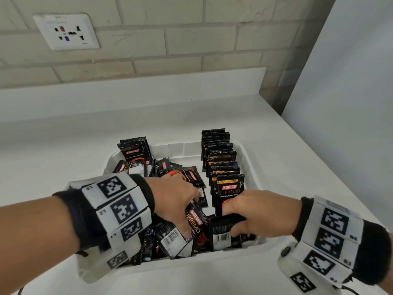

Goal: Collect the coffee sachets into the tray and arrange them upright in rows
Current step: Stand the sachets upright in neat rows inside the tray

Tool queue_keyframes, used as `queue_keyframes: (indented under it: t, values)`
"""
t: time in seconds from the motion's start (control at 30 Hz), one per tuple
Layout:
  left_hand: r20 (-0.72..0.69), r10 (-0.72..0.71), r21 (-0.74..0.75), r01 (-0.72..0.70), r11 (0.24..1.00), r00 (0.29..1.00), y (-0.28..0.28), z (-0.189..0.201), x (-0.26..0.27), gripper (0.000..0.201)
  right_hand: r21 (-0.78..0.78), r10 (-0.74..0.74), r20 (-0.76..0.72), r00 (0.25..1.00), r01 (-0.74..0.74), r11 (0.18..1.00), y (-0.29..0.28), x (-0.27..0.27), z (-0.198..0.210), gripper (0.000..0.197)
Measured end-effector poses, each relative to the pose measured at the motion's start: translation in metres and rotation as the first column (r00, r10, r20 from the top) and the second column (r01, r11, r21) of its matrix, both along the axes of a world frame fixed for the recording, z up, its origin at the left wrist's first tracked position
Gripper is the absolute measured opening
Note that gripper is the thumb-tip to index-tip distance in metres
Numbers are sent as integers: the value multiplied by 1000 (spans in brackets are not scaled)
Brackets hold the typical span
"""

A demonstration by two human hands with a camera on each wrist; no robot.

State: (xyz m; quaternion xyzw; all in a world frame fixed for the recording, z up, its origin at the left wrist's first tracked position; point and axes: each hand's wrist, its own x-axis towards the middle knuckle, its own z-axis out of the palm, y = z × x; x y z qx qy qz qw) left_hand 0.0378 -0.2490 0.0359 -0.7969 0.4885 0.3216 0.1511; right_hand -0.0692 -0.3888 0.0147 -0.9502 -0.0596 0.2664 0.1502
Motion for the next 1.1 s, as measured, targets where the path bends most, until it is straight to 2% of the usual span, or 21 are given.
queue_keyframes:
  t: [0.2,0.3,0.43,0.5,0.6,0.7,0.8,0.9,0.93,1.0,1.03,1.1]
  values:
    - [52,-16,-69,19,997,999,5,9,7,65,15,40,49,998,-41,999,-1,-3,3,20]
    - [28,35,-84,-33,996,999,9,15,13,59,56,24,69,997,-28,998,-1,-3,11,18]
    - [-115,157,-127,-171,977,981,17,24,21,35,221,-89,43,995,77,972,-5,-4,24,10]
    - [-181,200,-163,-230,959,963,22,28,27,21,345,-164,21,986,147,927,-7,-7,31,5]
    - [-271,277,-206,-337,919,922,30,36,38,15,501,-272,18,962,227,835,-13,-11,36,5]
    - [-393,345,-291,-471,833,853,38,48,47,21,621,-350,75,934,231,749,-18,-13,41,10]
    - [-491,389,-406,-601,689,779,45,63,56,41,800,-439,48,897,229,554,-18,-12,44,16]
    - [-634,380,-470,-726,502,673,49,70,61,74,911,-515,3,857,210,355,-9,-5,45,16]
    - [-674,379,-471,-764,440,634,50,70,59,75,931,-534,-11,845,203,302,-4,-2,45,16]
    - [-734,370,-457,-817,352,570,49,65,49,55,957,-581,-29,813,190,218,7,5,45,20]
    - [-756,364,-445,-835,323,544,47,62,43,47,964,-612,-34,790,188,189,12,8,45,25]
    - [-806,342,-406,-872,272,482,43,53,28,46,970,-661,-27,750,178,163,23,16,42,27]
